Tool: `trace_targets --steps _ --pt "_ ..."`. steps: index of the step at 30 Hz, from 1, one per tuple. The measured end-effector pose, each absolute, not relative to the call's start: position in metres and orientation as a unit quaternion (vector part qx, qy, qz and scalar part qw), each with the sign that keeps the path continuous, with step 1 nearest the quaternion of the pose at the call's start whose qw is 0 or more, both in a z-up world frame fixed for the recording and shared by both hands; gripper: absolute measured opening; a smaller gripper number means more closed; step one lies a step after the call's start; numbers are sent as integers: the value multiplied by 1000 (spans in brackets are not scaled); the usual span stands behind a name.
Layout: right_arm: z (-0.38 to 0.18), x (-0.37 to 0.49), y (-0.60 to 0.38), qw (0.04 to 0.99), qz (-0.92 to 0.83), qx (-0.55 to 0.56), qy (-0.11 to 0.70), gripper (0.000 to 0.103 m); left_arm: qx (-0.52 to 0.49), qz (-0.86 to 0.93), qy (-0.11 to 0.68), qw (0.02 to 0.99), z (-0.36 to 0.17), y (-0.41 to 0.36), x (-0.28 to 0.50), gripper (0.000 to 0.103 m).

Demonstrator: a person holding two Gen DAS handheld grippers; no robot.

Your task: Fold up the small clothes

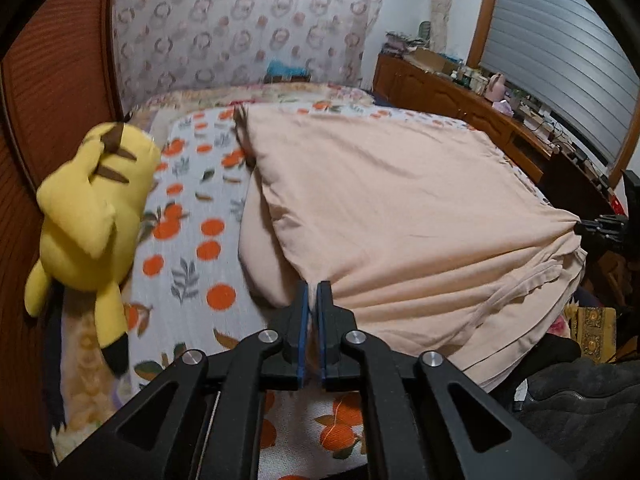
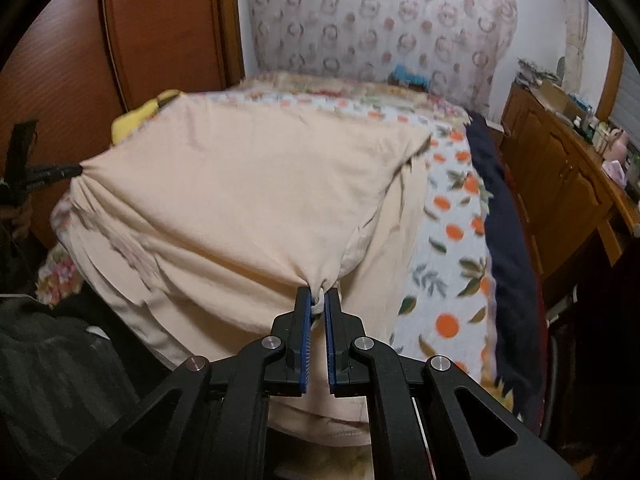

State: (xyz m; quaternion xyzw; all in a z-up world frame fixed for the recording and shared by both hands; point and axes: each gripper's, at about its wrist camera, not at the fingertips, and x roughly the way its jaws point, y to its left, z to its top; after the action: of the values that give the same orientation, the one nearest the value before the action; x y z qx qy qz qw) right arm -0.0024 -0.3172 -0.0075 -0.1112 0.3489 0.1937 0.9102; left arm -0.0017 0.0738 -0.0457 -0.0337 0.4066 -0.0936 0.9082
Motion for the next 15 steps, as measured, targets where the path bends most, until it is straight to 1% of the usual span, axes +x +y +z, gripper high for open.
trace_targets --steps 1,2,3,4,5,7,9,10,12,14,15 --pt "-10 1 -315 910 190 -117 351 5 -38 -92 406 908 -46 75 -2 20" --pt "-11 3 -314 909 188 -122 351 5 -40 -88 403 910 -46 76 -4 34" --pt "-10 6 -313 910 187 -125 347 5 -41 -85 399 912 -45 79 -4 41" --pt "-8 5 -310 912 187 -126 342 8 -43 -83 396 914 -45 80 -5 49" --pt "-7 5 -309 914 187 -126 337 9 -45 -82 395 914 -45 82 -5 53" --pt "-3 3 -308 919 186 -126 323 10 -53 -80 394 914 -46 83 -5 55" --pt "2 4 -303 924 183 -126 310 19 -56 -77 397 913 -48 83 -4 56" --pt "3 6 -302 927 180 -124 305 27 -58 -76 398 912 -50 84 -4 57" --pt "-2 0 -303 930 180 -117 298 30 -65 -74 400 911 -52 85 -3 57" --pt "-6 0 -303 930 183 -113 298 41 -67 -72 401 911 -53 85 -4 59" --pt "-8 1 -302 930 184 -112 299 41 -67 -71 401 911 -54 85 -4 59"
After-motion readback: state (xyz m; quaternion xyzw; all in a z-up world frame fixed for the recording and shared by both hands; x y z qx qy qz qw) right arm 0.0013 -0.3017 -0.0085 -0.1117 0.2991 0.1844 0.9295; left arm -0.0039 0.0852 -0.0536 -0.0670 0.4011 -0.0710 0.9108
